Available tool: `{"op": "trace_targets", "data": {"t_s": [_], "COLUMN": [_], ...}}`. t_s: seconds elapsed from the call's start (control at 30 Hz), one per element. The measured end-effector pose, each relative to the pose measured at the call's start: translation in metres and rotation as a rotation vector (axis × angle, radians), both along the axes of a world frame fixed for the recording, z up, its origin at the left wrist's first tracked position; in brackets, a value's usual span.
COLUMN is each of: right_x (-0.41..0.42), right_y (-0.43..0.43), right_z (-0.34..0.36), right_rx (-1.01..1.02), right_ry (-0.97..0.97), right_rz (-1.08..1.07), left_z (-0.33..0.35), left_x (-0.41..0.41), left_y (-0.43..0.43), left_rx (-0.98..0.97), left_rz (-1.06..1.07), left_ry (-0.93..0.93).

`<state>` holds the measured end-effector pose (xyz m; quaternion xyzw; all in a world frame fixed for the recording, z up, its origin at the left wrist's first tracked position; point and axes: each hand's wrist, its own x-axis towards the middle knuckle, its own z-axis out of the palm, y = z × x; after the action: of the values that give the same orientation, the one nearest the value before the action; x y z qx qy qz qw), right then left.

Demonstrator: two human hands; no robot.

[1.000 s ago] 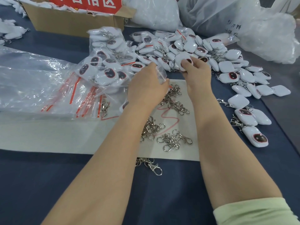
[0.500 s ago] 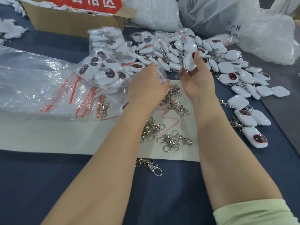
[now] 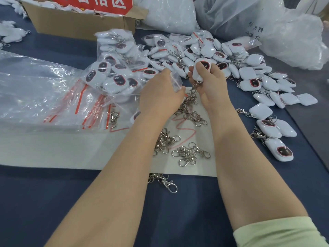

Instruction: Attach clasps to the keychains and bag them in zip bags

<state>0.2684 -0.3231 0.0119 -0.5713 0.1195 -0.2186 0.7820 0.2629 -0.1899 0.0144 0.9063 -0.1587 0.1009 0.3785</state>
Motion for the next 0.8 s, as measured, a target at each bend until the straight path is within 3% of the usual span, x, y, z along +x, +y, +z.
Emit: {"op": "trace_targets", "data": {"t_s": [0.2, 0.5, 0.6, 0.8], "right_x": [0.0031, 0.0029, 0.0014, -0.0020], "right_y": [-0.0015, -0.0014, -0.0006, 0.0007], "right_z": [-0.0005, -0.0029, -0.0031, 0.0051], "right_rx": [0.181, 0.168, 0.071, 0.001], "right_ry": [0.026, 0.018, 0.049, 0.066], "right_rz": [0.020, 0.094, 0.126, 0.054], "left_z": [0.0001, 0.0004, 0.0002, 0.0009], "left_x": [-0.0007, -0.0004, -0.0005, -0.0005], "left_y": [-0.0003, 0.0001, -0.0002, -0.0001], "left_rx": [0.000, -0.004, -0.001, -0.001], "left_rz": [-0.006, -0.018, -0.018, -0.019], "left_ry": [0.003, 0.020, 0.021, 0.029]}}
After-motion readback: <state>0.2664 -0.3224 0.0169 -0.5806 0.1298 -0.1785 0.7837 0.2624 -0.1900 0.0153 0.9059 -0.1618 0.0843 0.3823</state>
